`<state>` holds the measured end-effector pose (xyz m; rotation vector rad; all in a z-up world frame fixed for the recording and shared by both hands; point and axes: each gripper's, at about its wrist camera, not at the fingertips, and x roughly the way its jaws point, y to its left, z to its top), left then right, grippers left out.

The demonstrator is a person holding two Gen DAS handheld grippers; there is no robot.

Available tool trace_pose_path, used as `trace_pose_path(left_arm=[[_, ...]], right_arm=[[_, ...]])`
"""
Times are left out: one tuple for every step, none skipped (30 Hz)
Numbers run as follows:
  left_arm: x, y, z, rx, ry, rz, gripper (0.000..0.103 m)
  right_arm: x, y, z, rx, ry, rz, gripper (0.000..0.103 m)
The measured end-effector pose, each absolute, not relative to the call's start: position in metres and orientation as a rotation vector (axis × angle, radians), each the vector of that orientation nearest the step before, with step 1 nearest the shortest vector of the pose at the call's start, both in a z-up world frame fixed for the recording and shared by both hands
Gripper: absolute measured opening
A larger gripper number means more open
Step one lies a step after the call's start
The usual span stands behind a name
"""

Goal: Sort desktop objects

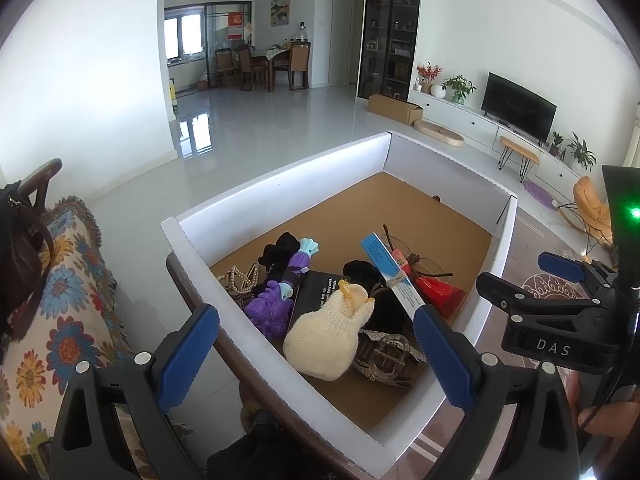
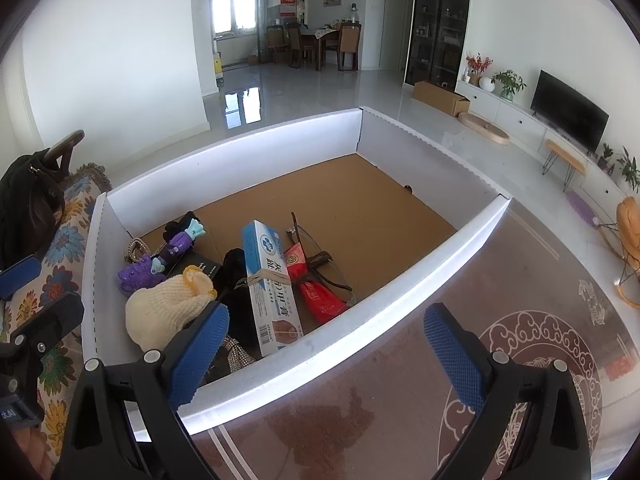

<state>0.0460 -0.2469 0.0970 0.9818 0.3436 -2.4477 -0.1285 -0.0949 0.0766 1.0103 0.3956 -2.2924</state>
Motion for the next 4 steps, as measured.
trace_pose_path(left_arm=[[0.0455, -0.2474, 0.0967, 0.984, 0.359, -2.455, 0.099], [0.0463, -0.2474, 0.0970, 0.972, 0.365, -2.460, 0.099], [0.0472, -0.2465, 0.0981, 0.953, 0.360, -2.462, 0.099], [0.0478, -0.2451, 0.0995, 0.937, 0.345, -2.462, 0.099]], right_arm=[[-0.1288, -0.0961, 0.0772, 1.009, 0.397, -2.291, 0.098], [-0.1291, -0.0976, 0.0777, 1.007, 0.399, -2.290, 0.098], [-0.1293, -0.0990, 0.0785, 1.005, 0.400, -2.289, 0.098], [-0.1294, -0.1004, 0.0792, 1.002, 0.401, -2.287, 0.098]])
